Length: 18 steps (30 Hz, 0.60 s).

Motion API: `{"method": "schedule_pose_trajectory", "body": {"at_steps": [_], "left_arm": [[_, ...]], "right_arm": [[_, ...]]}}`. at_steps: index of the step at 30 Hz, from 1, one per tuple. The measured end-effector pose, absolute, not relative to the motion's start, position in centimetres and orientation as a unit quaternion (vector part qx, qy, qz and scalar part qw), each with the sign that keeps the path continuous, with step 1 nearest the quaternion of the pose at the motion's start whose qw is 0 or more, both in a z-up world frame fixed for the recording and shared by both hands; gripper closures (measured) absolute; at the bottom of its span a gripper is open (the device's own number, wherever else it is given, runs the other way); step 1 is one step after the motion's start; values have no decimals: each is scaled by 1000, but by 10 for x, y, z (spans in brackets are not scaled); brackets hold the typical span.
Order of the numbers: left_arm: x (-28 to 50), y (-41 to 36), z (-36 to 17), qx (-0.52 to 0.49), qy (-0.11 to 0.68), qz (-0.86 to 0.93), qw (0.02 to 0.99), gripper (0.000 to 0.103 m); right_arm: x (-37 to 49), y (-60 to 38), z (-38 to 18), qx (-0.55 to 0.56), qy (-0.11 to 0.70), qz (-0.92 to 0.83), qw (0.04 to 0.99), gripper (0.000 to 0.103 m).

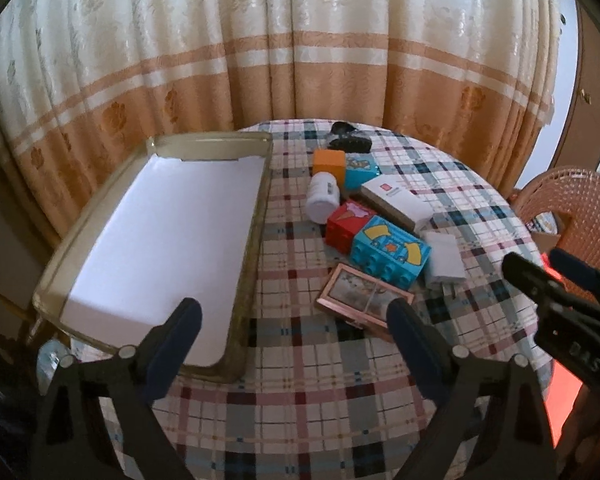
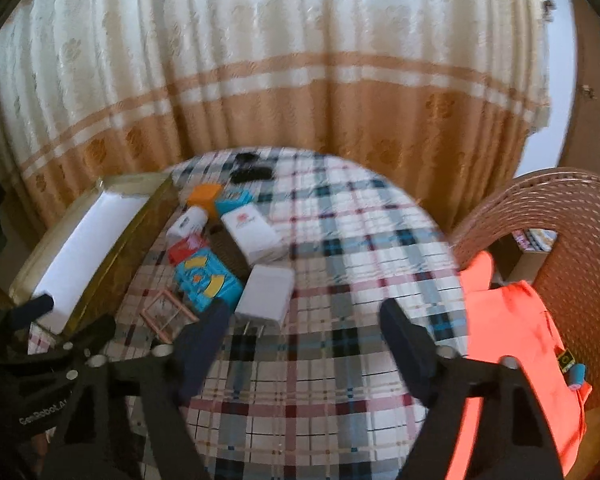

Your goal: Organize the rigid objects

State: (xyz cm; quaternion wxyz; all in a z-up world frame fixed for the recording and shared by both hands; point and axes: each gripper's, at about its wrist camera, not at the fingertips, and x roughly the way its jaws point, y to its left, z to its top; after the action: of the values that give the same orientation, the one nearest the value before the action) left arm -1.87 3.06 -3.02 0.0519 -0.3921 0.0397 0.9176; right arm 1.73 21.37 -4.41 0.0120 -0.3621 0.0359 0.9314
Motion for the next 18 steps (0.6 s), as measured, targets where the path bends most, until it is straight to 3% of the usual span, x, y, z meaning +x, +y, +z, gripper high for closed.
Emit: {"method": "schedule_pose_trajectory", "body": {"at_steps": [4, 12, 16, 18], "left_arm": [[-20, 31, -34, -398, 51, 914, 61, 22], [-20, 39, -44, -416, 46, 904, 93, 24], [-19, 46, -47, -419, 54, 901, 102, 24], [-19, 49, -49, -421, 57, 899, 109, 24]], "right_arm": [[-1, 208, -62, -401, 45, 915, -25, 35], [-38, 206, -93, -469, 77, 879, -43, 35], [-52, 194, -102, -484, 45, 874, -32, 35], [-56, 194, -105, -487, 38, 872, -26, 43]]}}
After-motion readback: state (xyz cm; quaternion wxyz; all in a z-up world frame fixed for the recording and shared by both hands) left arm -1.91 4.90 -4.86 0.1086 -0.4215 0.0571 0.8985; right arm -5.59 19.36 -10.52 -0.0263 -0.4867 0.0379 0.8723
